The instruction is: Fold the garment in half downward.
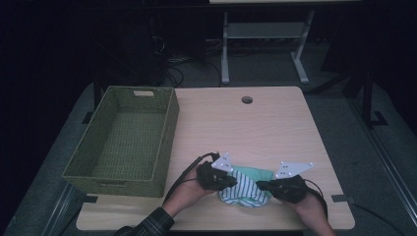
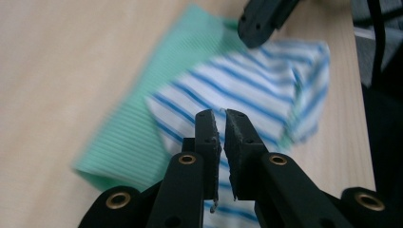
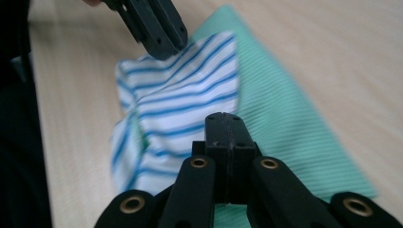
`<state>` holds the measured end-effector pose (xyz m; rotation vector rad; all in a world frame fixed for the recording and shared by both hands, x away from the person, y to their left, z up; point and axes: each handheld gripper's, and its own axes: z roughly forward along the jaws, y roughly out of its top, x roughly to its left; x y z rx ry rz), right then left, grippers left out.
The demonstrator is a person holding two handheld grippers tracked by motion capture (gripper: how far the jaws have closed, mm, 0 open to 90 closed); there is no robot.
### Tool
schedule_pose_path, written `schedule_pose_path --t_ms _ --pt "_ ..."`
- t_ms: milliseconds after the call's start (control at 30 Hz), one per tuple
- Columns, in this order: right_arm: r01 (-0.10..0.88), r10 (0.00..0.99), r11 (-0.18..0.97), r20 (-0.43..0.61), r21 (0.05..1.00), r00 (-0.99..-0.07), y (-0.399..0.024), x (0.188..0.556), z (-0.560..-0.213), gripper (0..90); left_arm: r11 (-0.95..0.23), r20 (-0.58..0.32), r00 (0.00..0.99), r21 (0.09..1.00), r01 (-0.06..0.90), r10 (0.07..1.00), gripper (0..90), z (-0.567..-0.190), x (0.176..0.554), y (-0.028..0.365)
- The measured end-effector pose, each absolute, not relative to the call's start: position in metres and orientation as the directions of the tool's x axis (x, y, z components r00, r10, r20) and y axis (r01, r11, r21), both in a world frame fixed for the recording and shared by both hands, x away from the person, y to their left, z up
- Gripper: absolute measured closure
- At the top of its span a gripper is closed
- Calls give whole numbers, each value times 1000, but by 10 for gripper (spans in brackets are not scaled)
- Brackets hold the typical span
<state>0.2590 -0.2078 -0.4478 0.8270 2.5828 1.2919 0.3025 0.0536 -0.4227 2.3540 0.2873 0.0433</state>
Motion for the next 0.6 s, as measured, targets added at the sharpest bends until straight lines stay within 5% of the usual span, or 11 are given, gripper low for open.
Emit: schedule_pose_path --t_ms 600 --pt "463 588 545 75 700 -806 -209 290 -467 900 -711 -36 950 655 257 311 851 -439 345 30"
